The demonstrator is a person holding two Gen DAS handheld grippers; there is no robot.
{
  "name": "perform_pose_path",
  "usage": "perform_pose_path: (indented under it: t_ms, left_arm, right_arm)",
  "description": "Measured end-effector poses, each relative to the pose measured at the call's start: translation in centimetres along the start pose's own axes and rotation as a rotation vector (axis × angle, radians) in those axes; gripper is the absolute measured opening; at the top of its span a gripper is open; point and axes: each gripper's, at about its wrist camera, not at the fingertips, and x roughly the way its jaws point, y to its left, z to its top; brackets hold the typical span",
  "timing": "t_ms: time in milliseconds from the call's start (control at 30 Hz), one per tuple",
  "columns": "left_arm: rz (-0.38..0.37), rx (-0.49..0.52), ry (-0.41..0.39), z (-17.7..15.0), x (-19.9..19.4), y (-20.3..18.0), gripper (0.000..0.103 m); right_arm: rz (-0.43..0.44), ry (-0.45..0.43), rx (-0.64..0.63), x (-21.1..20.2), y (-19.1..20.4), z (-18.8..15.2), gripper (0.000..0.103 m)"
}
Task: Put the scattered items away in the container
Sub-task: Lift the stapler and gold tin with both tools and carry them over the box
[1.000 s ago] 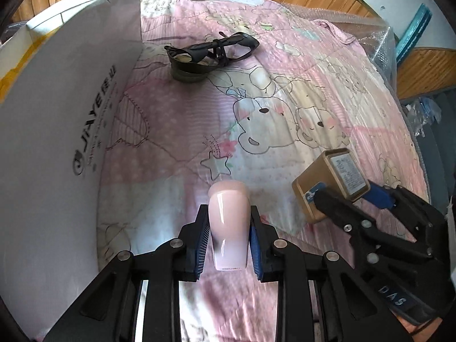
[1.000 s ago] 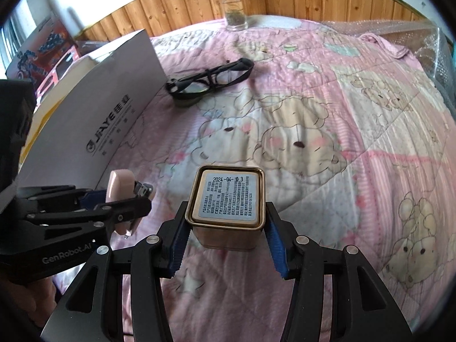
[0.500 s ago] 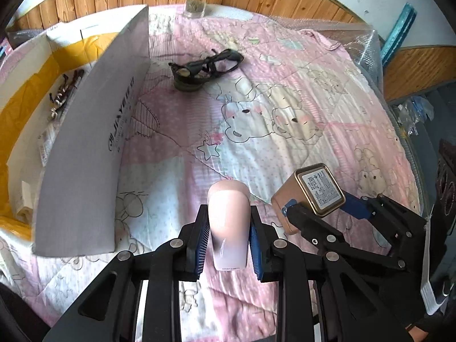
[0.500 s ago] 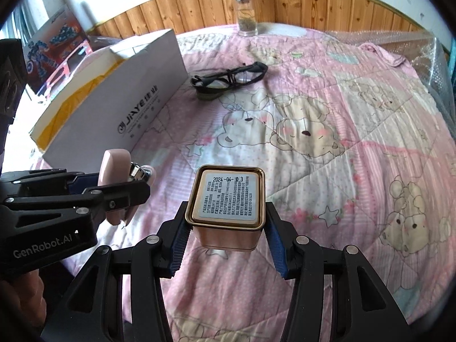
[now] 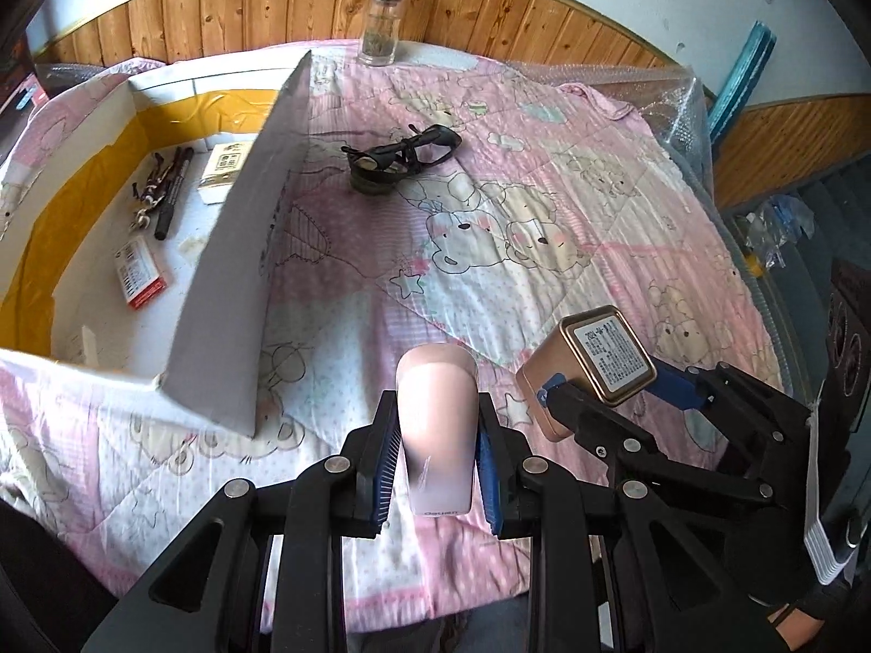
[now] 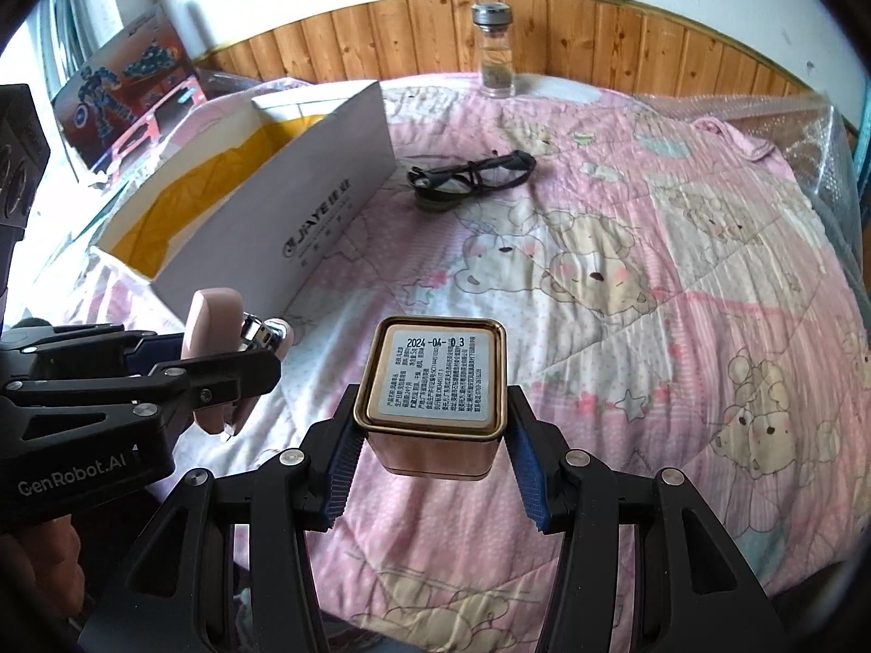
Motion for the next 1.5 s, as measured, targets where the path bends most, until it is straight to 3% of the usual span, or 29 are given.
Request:
perform_pose_path:
  t_ms: [233,400,900,1033,1200,1500]
  left_arm:
    - [0.018,-0.007,-0.044,-0.4,-2.5,0.8,0.027]
    - [0.09,0.007,-0.098,-0.2,-4.4,1.6,0.027]
    - [0.159,-0.021,-0.206,1.9,-9.4,5.7,0.027]
    - [0.134,-0.051,-0.216,2.7,-10.6,7.1,0.027]
    - [0.042,-0.129,-0.194,3.6,-11.4,9.4,0.027]
    - [0.011,-0.181,-0.187,4.9,-12.1,12.6,0.027]
  right_arm:
    - [0.019,-0.014,-0.04,-1.4,2.0,0.0,0.053]
    - [0.032,-0.029,-0.075,-2.3,3.4,0.5,0.053]
    - [0.075,-0.067,-0.173,-4.4,7.6,3.9,0.052]
    - [0.088,-0.08,-0.199,-4.8,9.0,4.9,0.052]
    - [0.111,-0.088,-0.216,-5.2,10.3,6.2,0.052]
    - [0.125,-0.105,-0.243,-5.5,12.0,8.9,0.052]
